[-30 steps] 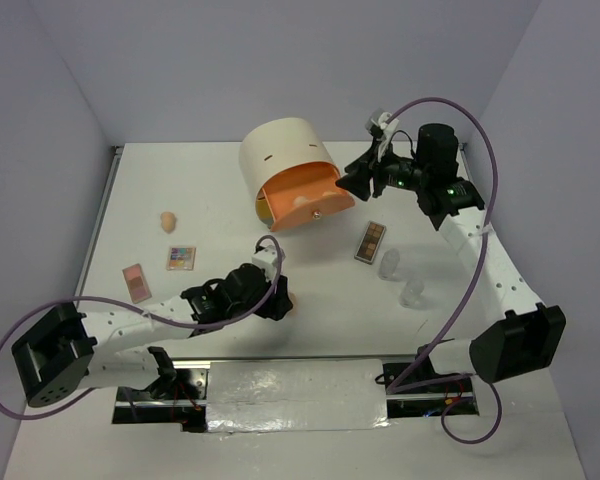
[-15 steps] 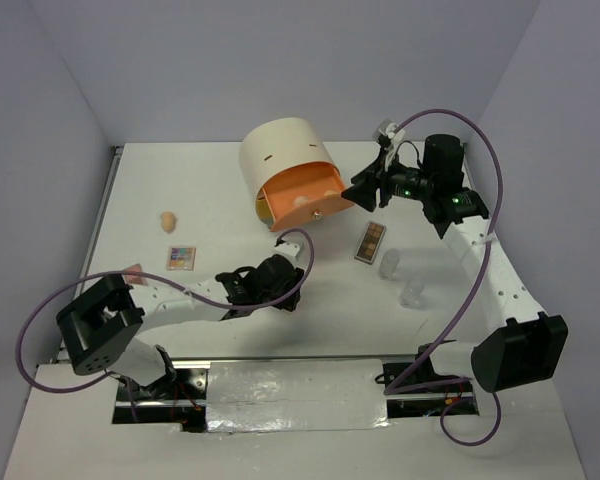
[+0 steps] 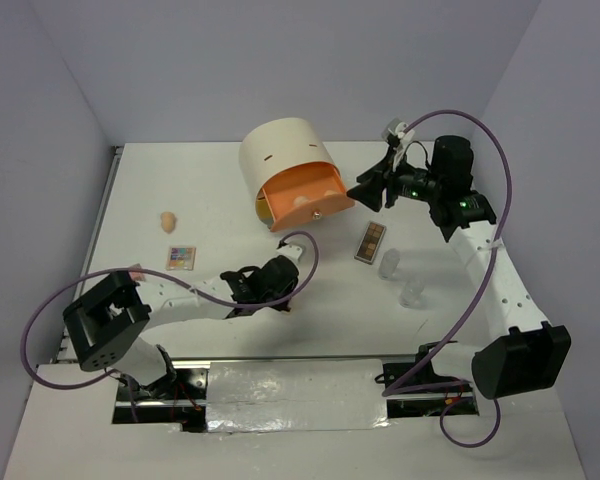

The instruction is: Organize the makeup

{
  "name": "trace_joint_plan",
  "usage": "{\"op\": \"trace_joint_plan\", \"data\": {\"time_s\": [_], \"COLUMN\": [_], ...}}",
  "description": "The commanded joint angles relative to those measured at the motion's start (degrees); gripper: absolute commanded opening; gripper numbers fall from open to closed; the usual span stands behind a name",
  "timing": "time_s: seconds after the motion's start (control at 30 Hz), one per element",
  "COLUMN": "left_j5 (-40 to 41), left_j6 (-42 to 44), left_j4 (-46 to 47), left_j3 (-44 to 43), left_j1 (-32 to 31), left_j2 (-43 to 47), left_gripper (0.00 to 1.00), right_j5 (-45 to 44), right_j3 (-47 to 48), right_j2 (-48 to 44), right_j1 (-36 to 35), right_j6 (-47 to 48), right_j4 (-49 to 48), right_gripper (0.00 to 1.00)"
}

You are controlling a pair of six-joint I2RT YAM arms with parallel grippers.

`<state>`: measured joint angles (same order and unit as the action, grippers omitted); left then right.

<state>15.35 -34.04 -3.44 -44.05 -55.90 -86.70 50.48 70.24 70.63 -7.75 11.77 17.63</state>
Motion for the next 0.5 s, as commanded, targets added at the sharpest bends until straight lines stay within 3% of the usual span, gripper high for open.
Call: {"op": "trace_joint_plan", "data": {"time_s": [0.0,0.13,0.23,0.27,0.47], "left_j5": [-4.0,-6.3,-8.1,-9.1,-12.6], "left_j6": [1.5,3.5,6.9,8.7,14.7], "left_j4": [-1.2,1.8,2.8,3.0,2.3], "left_j3": [-1.0,-0.4,-2.4,-3.6,-16.5], "left_j1": [-0.7,-0.7,0.3,1.8,11.9], "left_j2": [8.7,21.1,28.0,28.9,25.6], "left_gripper": [0.02,0.00,0.00,0.00,0.00], "right_j5": [1.6,3.2,1.5,0.6,1.2], "right_j3": [0.2,-0.5,-3.5,-4.7,-7.0], "right_j2": [-2.2,-3.8,-6.6,-7.6,-9.2], "right_j1": [0.7,1.1,1.5,1.7,2.6], "right_j6": [1.0,4.4,5.4,5.5,5.4], "right_j4": [0.6,2.2,0.0,-0.4,-1.8], "right_gripper": [0.58,0.71,0.96,0.99,1.00]}}
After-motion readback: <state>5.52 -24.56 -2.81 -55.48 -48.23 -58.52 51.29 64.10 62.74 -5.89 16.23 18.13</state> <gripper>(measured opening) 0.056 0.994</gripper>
